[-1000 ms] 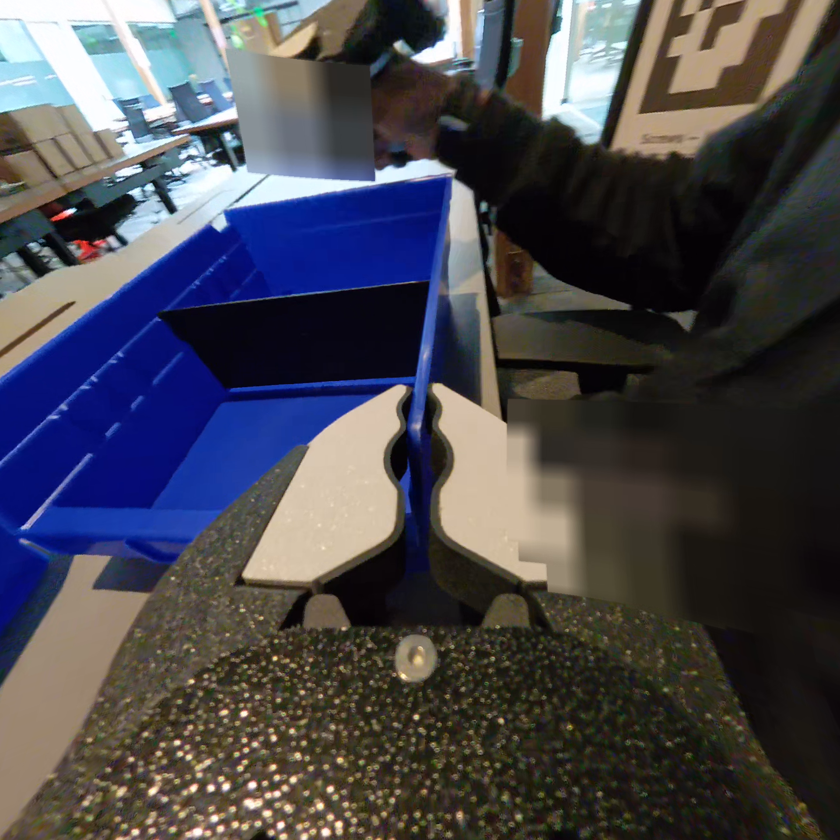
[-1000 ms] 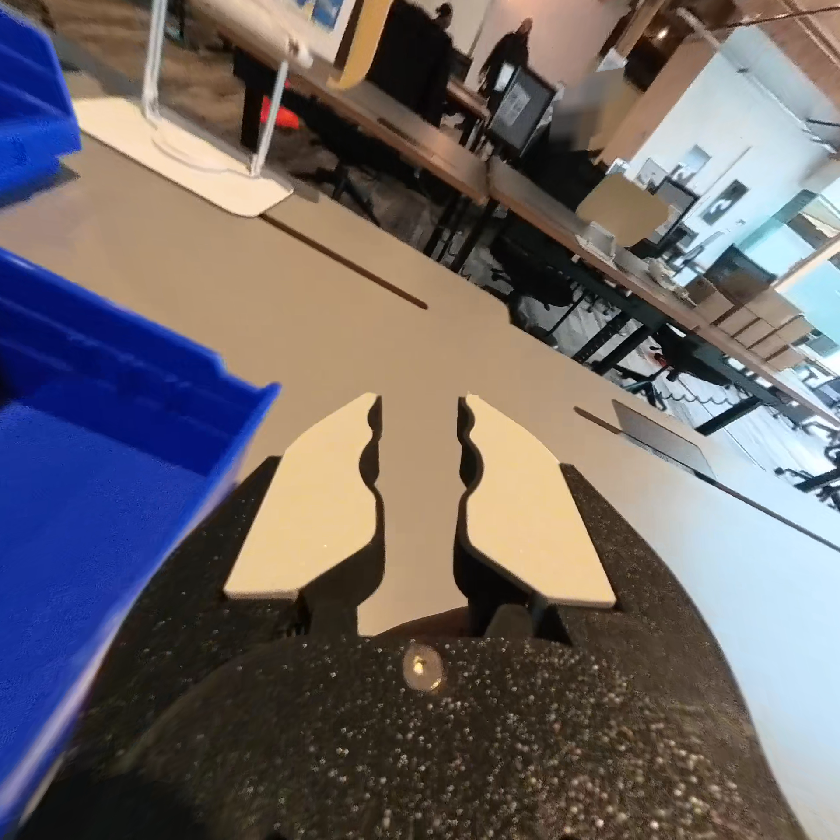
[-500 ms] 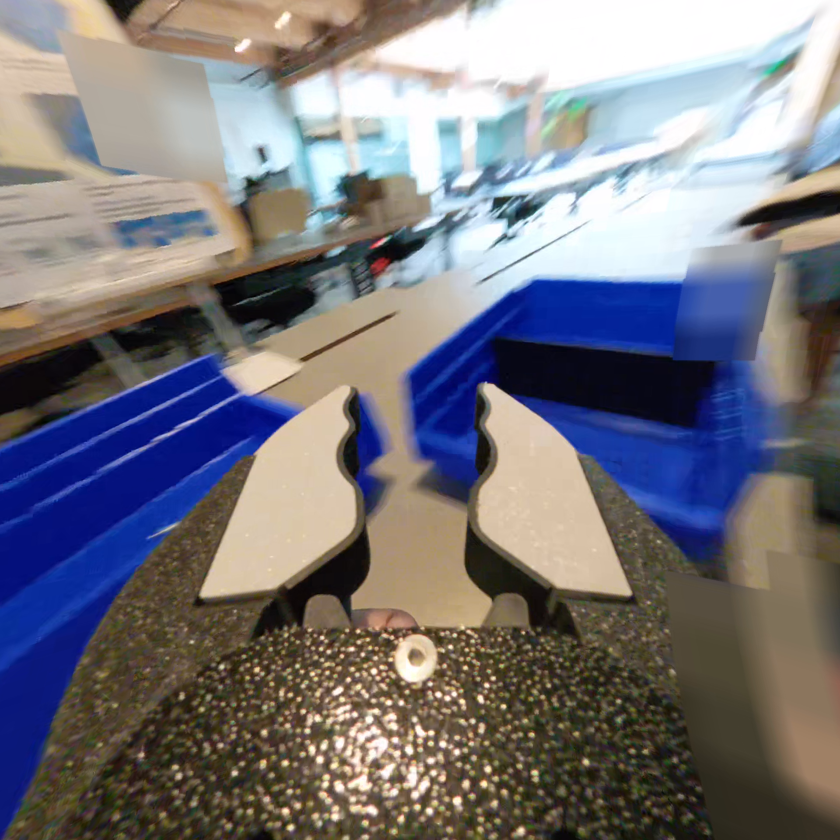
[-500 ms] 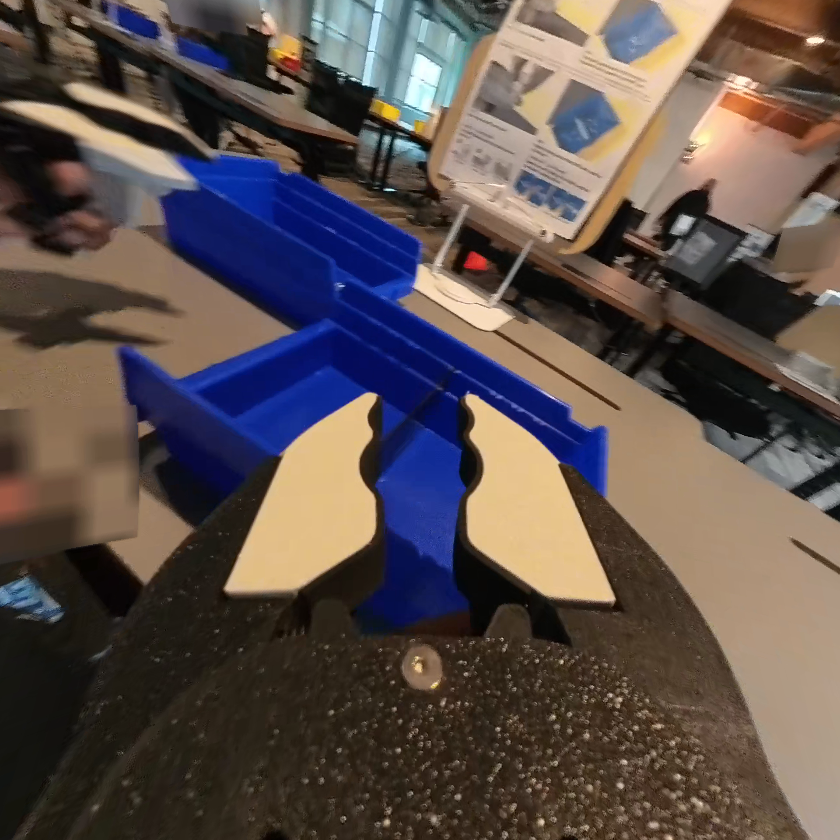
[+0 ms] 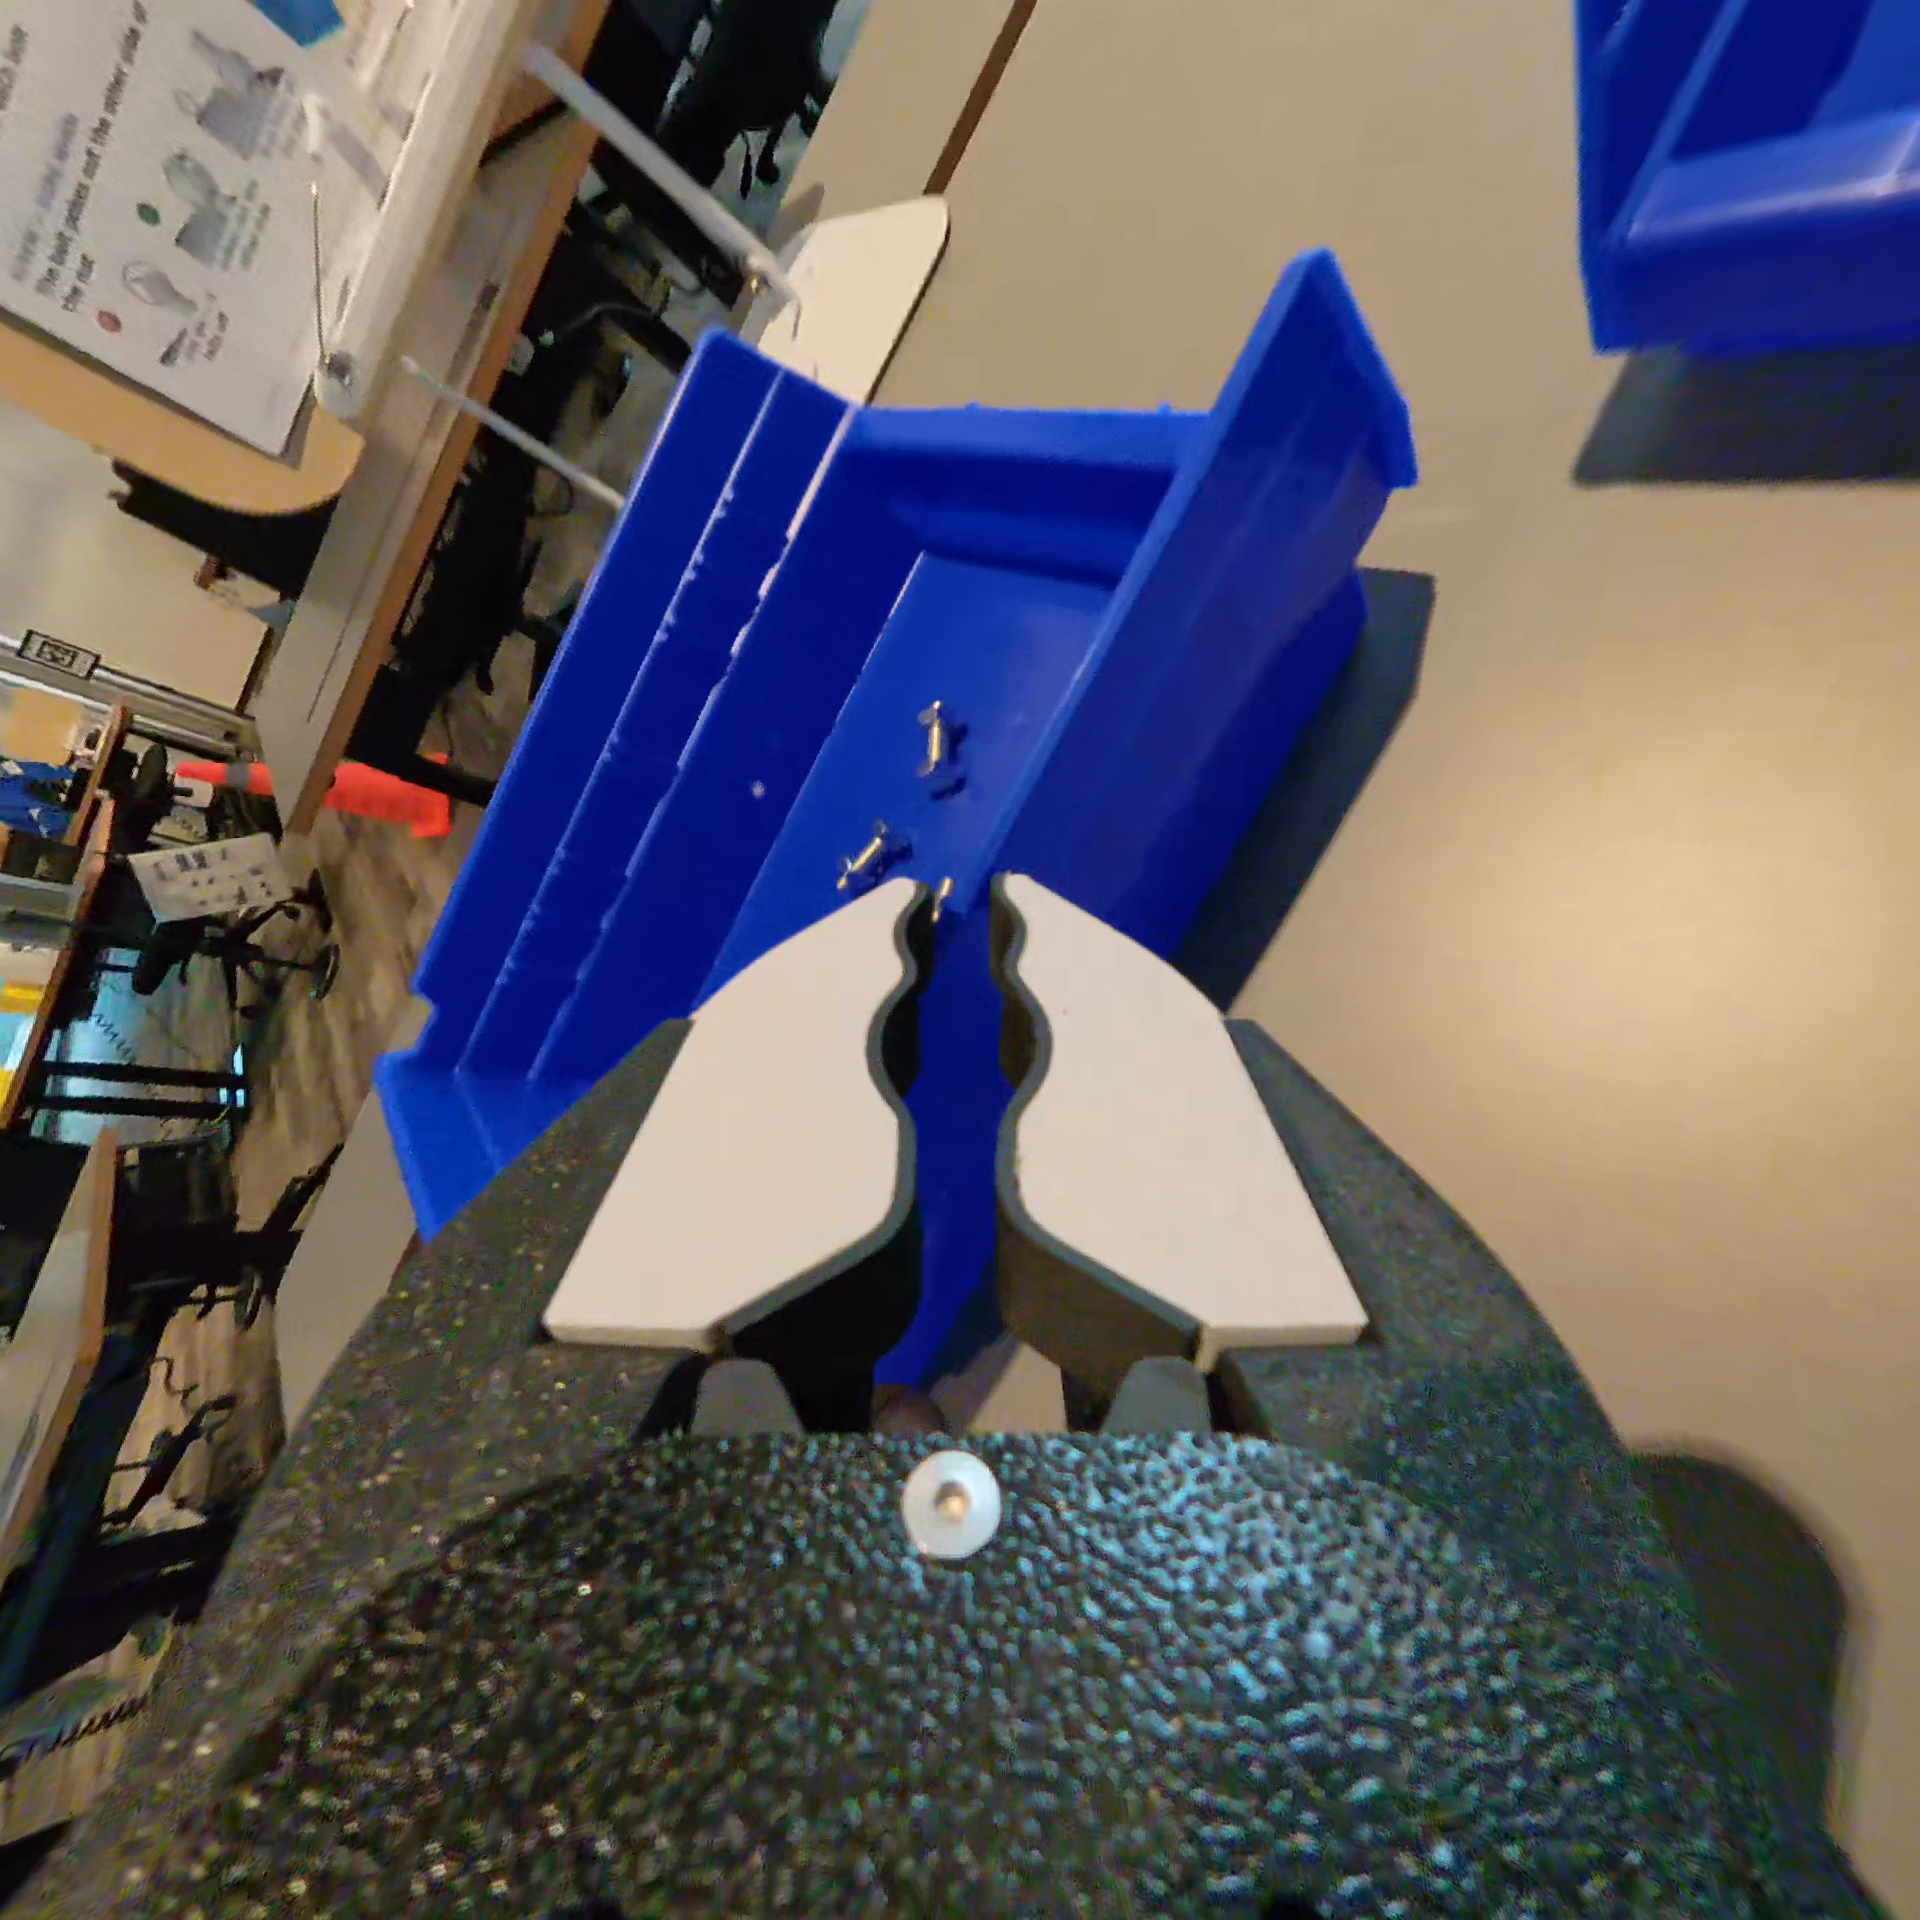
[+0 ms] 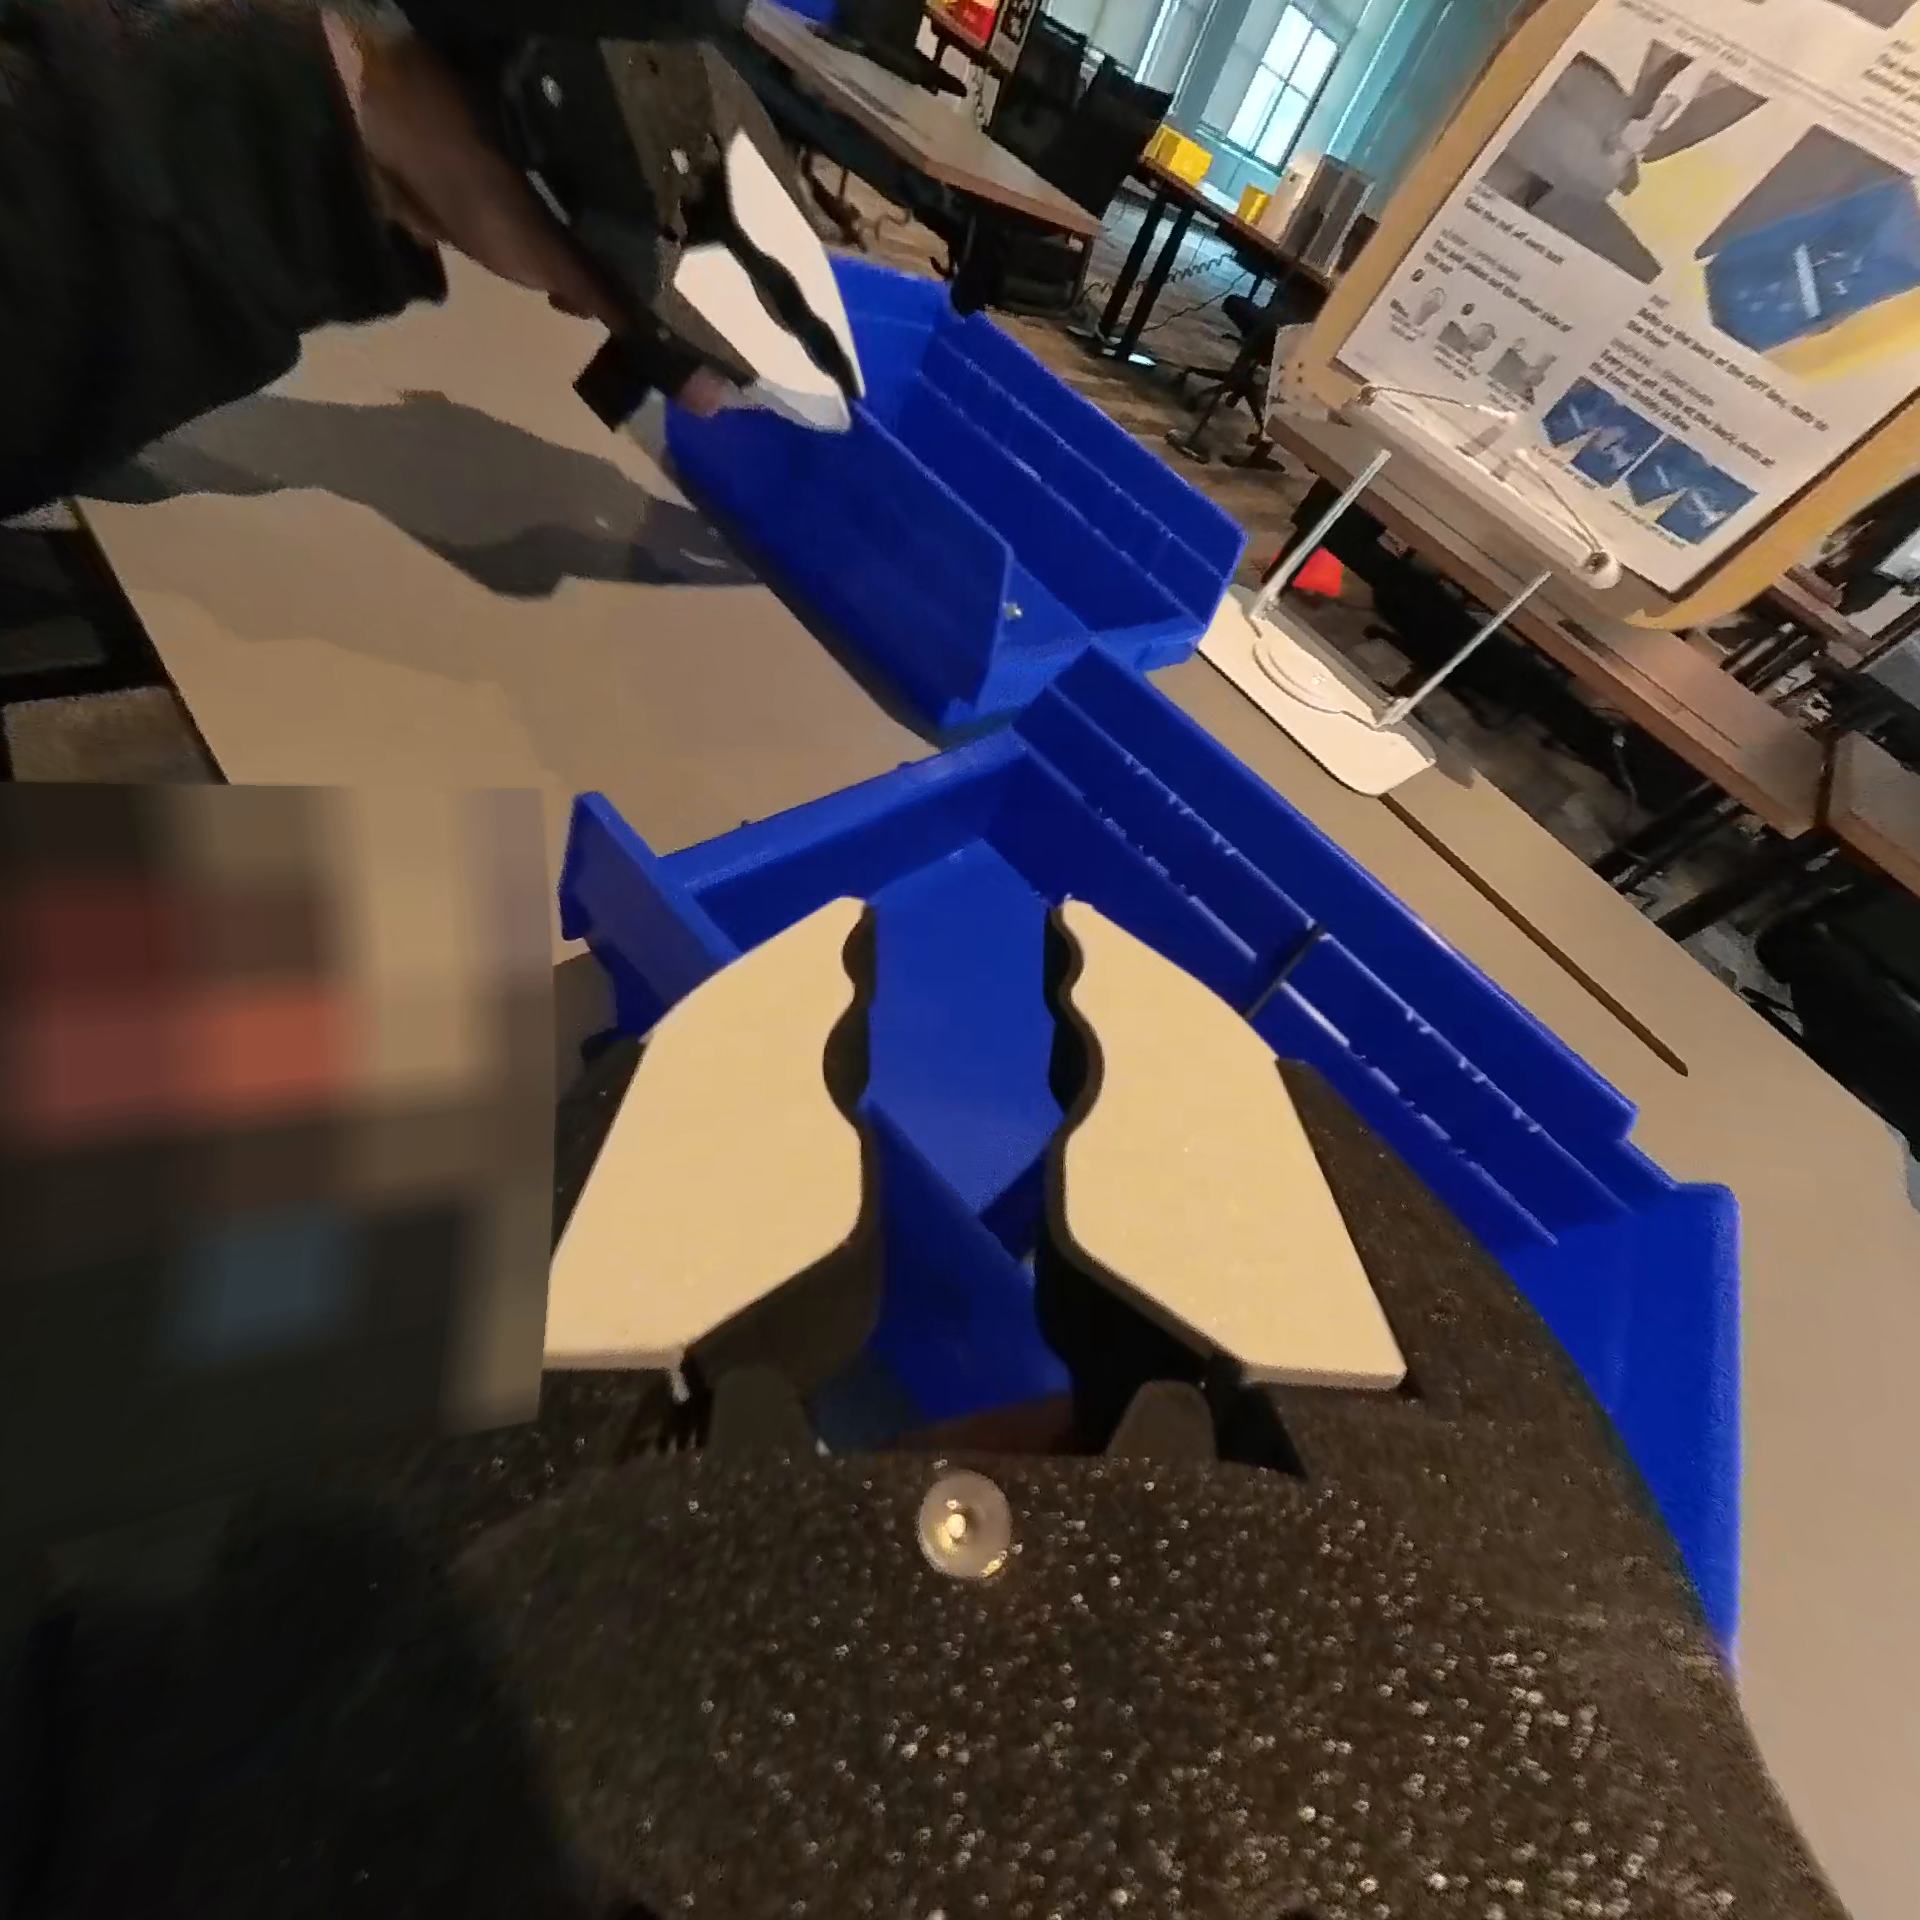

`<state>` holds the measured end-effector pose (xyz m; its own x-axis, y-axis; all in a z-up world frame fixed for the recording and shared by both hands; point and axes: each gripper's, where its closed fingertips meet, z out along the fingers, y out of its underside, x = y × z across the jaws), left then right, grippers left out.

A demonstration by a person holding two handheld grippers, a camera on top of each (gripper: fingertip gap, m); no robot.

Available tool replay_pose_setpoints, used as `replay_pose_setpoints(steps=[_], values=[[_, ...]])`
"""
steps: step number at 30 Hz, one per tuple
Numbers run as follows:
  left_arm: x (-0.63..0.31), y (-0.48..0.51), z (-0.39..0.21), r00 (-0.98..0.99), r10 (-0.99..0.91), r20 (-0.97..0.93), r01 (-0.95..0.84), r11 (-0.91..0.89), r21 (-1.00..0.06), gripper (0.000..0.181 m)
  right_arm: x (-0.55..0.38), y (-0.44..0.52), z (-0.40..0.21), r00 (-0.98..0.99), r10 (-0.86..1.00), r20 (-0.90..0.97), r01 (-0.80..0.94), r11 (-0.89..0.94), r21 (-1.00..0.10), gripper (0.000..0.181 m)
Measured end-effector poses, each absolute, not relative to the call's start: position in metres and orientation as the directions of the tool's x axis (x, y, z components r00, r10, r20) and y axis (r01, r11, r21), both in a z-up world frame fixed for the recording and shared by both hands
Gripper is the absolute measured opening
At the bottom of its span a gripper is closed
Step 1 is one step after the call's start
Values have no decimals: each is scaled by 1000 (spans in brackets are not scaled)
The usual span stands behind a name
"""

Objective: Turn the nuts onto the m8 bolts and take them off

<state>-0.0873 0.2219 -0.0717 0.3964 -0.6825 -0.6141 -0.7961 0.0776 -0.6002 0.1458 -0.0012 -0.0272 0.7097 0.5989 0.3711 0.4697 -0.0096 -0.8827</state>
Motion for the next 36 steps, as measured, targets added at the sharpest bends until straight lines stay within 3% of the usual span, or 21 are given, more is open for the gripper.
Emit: replay_pose_setpoints(steps=[7, 11, 15, 20, 28, 36], values=[[-185, 219, -70, 402, -598, -693, -874, -26, -485, 12, 139, -2, -48, 673, 567, 476, 618, -77, -782, 31], [-245, 224, -68, 446, -487, -751, -889, -145, -434, 11, 143, 1, -55, 654, 538, 531, 680, -111, -725, 10], [-257, 216, -58, 533, -442, -722, -833, -121, -540, 9, 148, -4, -55, 620, 568, 541, 716, -128, -686, 15], [-233, 198, -33, 612, -487, -624, -700, 34, -713, 17, 142, -24, -39, 568, 706, 423, 663, -87, -744, 26], [-208, 195, -51, 576, -549, -606, -694, 64, -717, 19, 149, -9, -78, 496, 725, 478, 806, -180, -564, 16], [-202, 194, -52, 589, -539, -602, -678, 76, -732, 19, 195, -21, -79, 310, 804, 507, 907, -90, -411, 14]])
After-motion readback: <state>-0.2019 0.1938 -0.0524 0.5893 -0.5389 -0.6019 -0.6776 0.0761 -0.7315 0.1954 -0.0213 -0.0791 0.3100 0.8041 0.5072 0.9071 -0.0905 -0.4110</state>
